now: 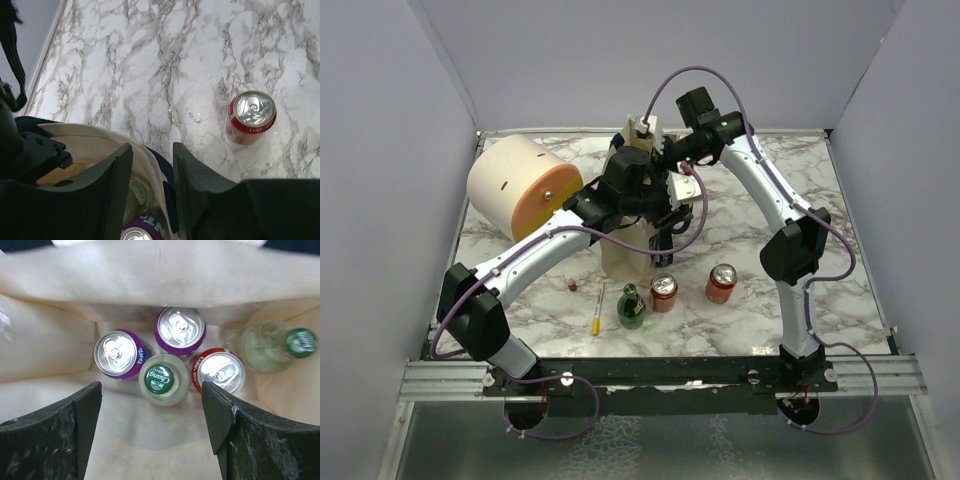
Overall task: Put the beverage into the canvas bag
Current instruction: Pick up the drink from the center of the board.
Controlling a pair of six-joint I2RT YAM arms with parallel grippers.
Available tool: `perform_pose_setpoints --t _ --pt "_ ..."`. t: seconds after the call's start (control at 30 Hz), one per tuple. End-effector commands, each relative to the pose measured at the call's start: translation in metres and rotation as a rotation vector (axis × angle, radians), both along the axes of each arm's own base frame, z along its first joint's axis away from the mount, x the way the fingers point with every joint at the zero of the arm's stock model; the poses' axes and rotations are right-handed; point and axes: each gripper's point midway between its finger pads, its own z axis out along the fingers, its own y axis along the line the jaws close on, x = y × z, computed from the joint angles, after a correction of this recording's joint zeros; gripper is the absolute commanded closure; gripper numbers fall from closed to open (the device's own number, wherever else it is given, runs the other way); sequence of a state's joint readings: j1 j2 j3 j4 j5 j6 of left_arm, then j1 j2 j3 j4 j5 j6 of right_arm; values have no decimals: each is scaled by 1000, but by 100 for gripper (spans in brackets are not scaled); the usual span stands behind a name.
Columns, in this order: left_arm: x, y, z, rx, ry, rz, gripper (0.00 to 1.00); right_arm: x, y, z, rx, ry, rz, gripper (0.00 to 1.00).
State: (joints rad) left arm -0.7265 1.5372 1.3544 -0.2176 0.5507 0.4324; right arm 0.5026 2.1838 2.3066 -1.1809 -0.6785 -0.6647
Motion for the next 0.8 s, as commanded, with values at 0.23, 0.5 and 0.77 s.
perform_pose_setpoints --t 0.23,0.5,0.77 --pt "-16 14 59 -37 -93 -44 17 13 -18 116 240 -174 -141 21" --pt "-3 65 70 -14 -90 61 16 12 -43 123 238 -175 -243 21" --pt "-40 115 61 141 -112 -59 17 1 -59 116 213 -214 -303 21"
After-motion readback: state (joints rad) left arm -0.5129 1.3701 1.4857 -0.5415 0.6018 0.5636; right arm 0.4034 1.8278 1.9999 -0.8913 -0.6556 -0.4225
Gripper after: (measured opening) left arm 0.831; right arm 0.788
